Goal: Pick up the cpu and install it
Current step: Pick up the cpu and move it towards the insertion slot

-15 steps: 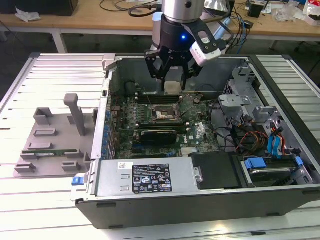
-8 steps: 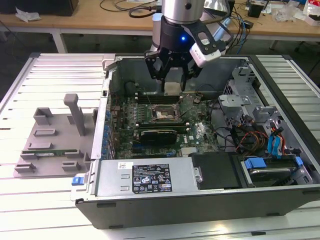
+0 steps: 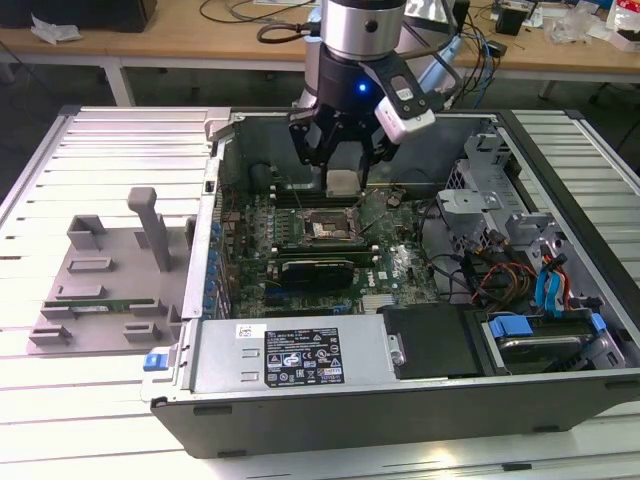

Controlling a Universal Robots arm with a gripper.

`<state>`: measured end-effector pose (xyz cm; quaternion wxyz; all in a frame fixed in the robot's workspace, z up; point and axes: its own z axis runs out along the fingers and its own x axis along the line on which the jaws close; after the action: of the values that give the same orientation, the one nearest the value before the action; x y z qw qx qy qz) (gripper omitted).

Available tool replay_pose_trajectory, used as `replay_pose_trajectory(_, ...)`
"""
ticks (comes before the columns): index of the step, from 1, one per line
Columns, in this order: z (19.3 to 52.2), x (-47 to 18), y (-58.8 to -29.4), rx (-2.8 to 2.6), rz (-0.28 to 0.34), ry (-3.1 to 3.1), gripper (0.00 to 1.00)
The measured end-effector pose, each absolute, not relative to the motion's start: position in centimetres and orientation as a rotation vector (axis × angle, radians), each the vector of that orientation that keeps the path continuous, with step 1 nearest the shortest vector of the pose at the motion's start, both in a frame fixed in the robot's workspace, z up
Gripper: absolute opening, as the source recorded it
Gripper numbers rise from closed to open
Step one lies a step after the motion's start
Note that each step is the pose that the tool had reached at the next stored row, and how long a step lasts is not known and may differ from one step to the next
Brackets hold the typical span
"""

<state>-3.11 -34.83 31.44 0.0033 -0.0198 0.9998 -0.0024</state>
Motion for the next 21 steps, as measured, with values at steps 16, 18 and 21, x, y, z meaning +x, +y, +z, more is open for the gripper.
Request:
replay_pose_trajectory(16, 29.0, -3.6, -33.0, -0.062, -0.007, 3.134, 0.55)
replay_pose_trajectory(18, 28.7, -3.6, -33.0, -0.062, -0.008, 3.134, 0.55)
replay_pose_trajectory(21, 28.3, -3.6, -33.0, -0.062, -0.008, 3.134, 0.55)
